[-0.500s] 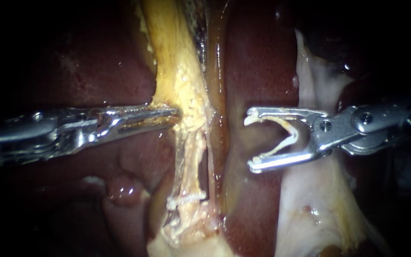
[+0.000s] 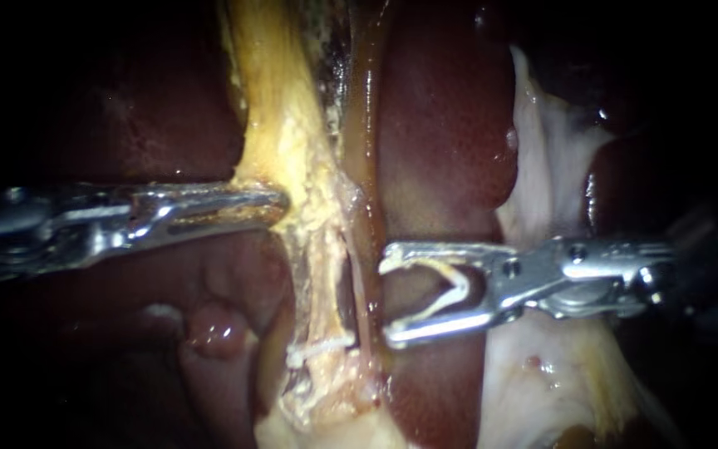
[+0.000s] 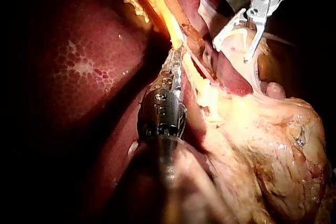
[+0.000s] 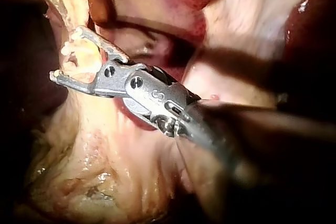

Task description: Clipping second clip left tube

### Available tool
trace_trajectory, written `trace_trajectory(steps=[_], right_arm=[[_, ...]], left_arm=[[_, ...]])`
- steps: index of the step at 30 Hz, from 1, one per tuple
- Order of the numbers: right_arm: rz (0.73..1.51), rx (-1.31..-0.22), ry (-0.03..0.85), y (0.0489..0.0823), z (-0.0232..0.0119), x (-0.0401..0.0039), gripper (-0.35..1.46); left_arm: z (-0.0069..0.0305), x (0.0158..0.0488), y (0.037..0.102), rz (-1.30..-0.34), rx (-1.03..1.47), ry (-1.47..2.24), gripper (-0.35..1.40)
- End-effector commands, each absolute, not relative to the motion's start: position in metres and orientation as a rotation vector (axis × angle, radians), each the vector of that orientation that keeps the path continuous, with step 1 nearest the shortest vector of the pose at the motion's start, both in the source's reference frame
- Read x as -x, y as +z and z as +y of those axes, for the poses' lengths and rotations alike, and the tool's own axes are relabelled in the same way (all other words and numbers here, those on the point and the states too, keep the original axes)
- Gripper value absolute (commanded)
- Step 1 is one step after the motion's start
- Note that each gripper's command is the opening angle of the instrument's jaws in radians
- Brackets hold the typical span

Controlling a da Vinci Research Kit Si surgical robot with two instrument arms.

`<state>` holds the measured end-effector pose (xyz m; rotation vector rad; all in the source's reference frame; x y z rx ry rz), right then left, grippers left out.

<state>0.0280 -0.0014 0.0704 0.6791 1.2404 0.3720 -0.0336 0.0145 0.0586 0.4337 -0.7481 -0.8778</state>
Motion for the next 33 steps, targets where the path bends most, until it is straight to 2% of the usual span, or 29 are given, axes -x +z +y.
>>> trace_trajectory(steps=[1, 8, 18, 24, 33], right_arm=[[1.234, -0.683, 0.365, 0.0711, -0.0017, -0.0284, 0.59], [1.189, -0.687, 0.364, 0.0749, -0.0026, -0.0308, 0.59], [1.17, -0.683, 0.362, 0.077, -0.0018, -0.0316, 0.58], [1.174, -0.726, 0.336, 0.0774, -0.0028, -0.0331, 0.58], [1.249, -0.864, 0.268, 0.0758, -0.0041, -0.0345, 0.51]], left_arm=[[0.0146, 0.0334, 0.058, -0.757, -0.423, -0.881, -0.35], [0.0143, 0.0336, 0.0558, -0.773, -0.414, -0.884, -0.35], [0.0141, 0.0337, 0.0553, -0.773, -0.41, -0.881, -0.35], [0.014, 0.0338, 0.0552, -0.772, -0.409, -0.882, -0.35], [0.0142, 0.0337, 0.0556, -0.773, -0.41, -0.88, -0.35]])
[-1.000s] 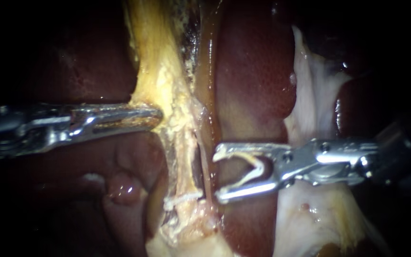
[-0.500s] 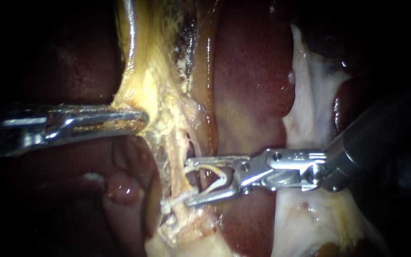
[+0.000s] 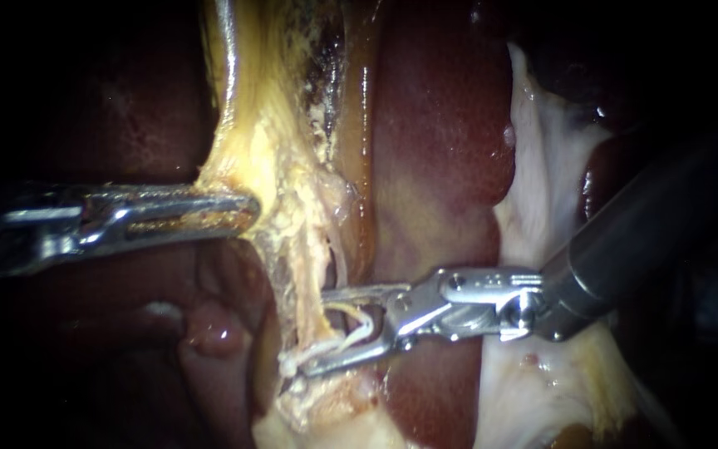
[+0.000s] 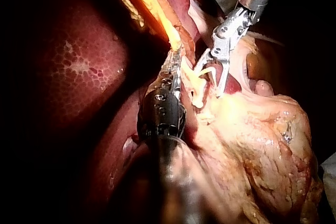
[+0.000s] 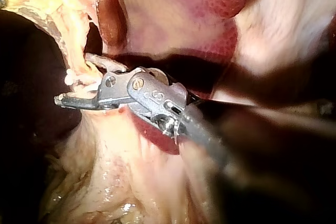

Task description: Clipping second clip left tube

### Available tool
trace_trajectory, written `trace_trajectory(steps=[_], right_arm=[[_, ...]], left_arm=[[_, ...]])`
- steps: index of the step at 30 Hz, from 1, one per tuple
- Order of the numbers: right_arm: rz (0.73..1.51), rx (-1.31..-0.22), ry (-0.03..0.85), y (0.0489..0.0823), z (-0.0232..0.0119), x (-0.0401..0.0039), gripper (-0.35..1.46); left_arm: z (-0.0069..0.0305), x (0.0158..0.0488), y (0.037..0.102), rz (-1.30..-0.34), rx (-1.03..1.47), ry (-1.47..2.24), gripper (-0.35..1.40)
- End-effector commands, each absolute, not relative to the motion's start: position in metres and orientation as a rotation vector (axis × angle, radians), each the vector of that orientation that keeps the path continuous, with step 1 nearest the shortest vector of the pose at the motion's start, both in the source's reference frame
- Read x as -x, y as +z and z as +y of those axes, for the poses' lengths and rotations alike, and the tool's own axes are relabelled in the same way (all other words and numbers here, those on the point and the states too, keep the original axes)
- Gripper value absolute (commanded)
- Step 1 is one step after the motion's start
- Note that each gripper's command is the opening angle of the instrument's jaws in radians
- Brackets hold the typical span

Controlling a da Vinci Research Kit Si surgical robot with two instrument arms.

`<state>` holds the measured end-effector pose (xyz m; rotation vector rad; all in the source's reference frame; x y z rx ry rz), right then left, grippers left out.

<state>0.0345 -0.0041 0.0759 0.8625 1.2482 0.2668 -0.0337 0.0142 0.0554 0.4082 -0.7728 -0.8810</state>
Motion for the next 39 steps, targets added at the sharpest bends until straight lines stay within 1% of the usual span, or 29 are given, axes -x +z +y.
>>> trace_trajectory(steps=[1, 4, 7, 11, 13, 15, 16, 17, 18, 19, 22, 26, 39], right_arm=[[1.256, -0.867, 0.262, 0.0758, -0.0041, -0.0348, 0.51], [1.267, -0.873, 0.261, 0.076, -0.0039, -0.0358, 0.5], [1.269, -0.875, 0.249, 0.0765, -0.004, -0.0366, 0.48], [1.266, -0.875, 0.254, 0.0774, -0.004, -0.0371, 0.45], [1.263, -0.878, 0.259, 0.0776, -0.0039, -0.0371, 0.41], [1.261, -0.882, 0.264, 0.0778, -0.0038, -0.037, 0.33], [1.261, -0.88, 0.266, 0.0778, -0.0038, -0.037, 0.27], [1.261, -0.875, 0.27, 0.0777, -0.0038, -0.0368, 0.12], [1.257, -0.881, 0.281, 0.0776, -0.0037, -0.0367, -0.08], [1.252, -0.887, 0.293, 0.0775, -0.0037, -0.0366, -0.35], [1.239, -0.87, 0.322, 0.0773, -0.0034, -0.0361, -0.35], [1.228, -0.871, 0.327, 0.0775, -0.0032, -0.036, -0.35], [1.228, -0.871, 0.326, 0.0776, -0.0033, -0.0358, -0.35]], left_arm=[[0.0142, 0.0337, 0.0556, -0.773, -0.41, -0.88, -0.35], [0.0142, 0.0338, 0.0559, -0.773, -0.409, -0.88, -0.35], [0.0143, 0.0339, 0.056, -0.773, -0.409, -0.88, -0.35], [0.0143, 0.0339, 0.0561, -0.773, -0.409, -0.88, -0.35], [0.0144, 0.0339, 0.0561, -0.773, -0.409, -0.88, -0.35], [0.0144, 0.0339, 0.0561, -0.773, -0.409, -0.88, -0.35], [0.0144, 0.0339, 0.0561, -0.773, -0.409, -0.88, -0.35], [0.0144, 0.0339, 0.0561, -0.773, -0.409, -0.88, -0.35], [0.0144, 0.0339, 0.0561, -0.773, -0.409, -0.88, -0.35], [0.0144, 0.034, 0.0561, -0.773, -0.409, -0.881, -0.35], [0.0145, 0.034, 0.0562, -0.773, -0.409, -0.881, -0.35], [0.0145, 0.034, 0.0562, -0.773, -0.409, -0.881, -0.35], [0.0145, 0.034, 0.0563, -0.773, -0.409, -0.881, -0.35]])
